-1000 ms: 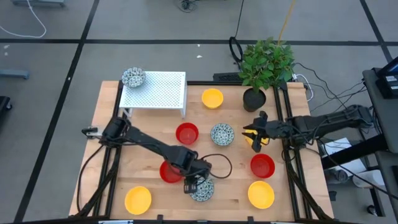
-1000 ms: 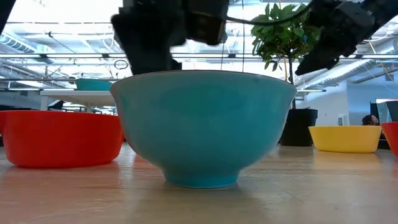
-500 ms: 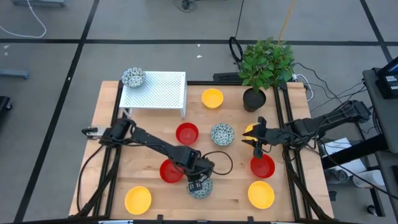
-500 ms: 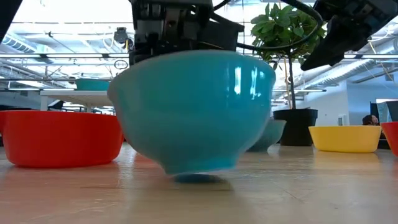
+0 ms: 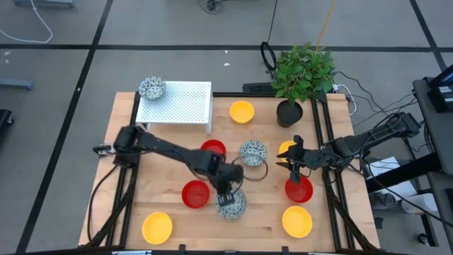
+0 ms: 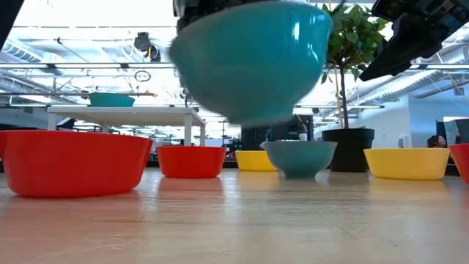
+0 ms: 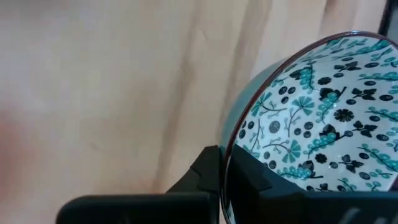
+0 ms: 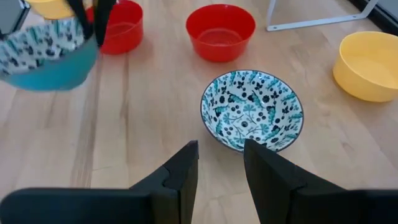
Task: Pick & Place Mini bowls
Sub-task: Stack the bottom blue patterned bowl on top of the blue patterned bowl on the shelf
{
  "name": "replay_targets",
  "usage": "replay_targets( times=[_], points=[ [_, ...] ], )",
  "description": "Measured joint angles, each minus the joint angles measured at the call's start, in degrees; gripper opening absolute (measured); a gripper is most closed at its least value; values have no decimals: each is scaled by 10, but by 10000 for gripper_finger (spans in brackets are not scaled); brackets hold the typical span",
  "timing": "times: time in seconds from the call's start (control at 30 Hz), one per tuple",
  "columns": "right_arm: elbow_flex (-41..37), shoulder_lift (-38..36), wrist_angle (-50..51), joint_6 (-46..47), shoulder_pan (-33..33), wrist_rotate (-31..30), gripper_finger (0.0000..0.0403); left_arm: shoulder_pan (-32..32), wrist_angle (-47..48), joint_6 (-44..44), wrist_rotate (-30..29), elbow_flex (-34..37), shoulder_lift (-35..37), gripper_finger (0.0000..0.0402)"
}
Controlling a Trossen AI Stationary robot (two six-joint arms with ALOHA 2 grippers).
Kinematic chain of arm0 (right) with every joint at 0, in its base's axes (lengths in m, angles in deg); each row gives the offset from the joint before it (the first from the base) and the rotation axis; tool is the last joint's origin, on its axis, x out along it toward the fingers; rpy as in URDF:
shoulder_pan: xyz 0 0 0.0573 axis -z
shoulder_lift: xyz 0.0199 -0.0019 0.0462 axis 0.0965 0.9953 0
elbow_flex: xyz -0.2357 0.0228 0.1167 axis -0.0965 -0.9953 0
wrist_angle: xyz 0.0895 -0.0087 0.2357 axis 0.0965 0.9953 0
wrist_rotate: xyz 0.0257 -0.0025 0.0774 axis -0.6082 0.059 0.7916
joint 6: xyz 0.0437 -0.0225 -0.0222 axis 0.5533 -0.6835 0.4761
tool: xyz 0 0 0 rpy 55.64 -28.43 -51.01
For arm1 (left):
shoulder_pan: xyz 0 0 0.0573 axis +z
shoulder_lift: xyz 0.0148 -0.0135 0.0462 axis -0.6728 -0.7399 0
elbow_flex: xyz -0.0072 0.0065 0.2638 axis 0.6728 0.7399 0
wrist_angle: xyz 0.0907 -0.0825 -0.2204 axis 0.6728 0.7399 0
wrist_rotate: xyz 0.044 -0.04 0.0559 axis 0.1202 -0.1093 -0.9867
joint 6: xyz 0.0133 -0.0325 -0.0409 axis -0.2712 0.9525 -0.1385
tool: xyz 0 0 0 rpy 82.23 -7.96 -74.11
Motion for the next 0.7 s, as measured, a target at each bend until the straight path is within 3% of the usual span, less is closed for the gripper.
replay_targets(
  times=[0.2,0.33,0.53,0.7],
  points=[
    [0,0,-1,-1,0,0,116,64,43,-65,-72,-1,92,33],
    [0,0,-6,-1,1,-7,116,129,104,-97,-120,-1,156,22],
    [0,0,-10,-3,2,-45,116,268,195,-156,-159,-1,236,11],
    [0,0,-25,-4,2,-77,116,402,246,-214,-180,-1,276,36]
  ],
)
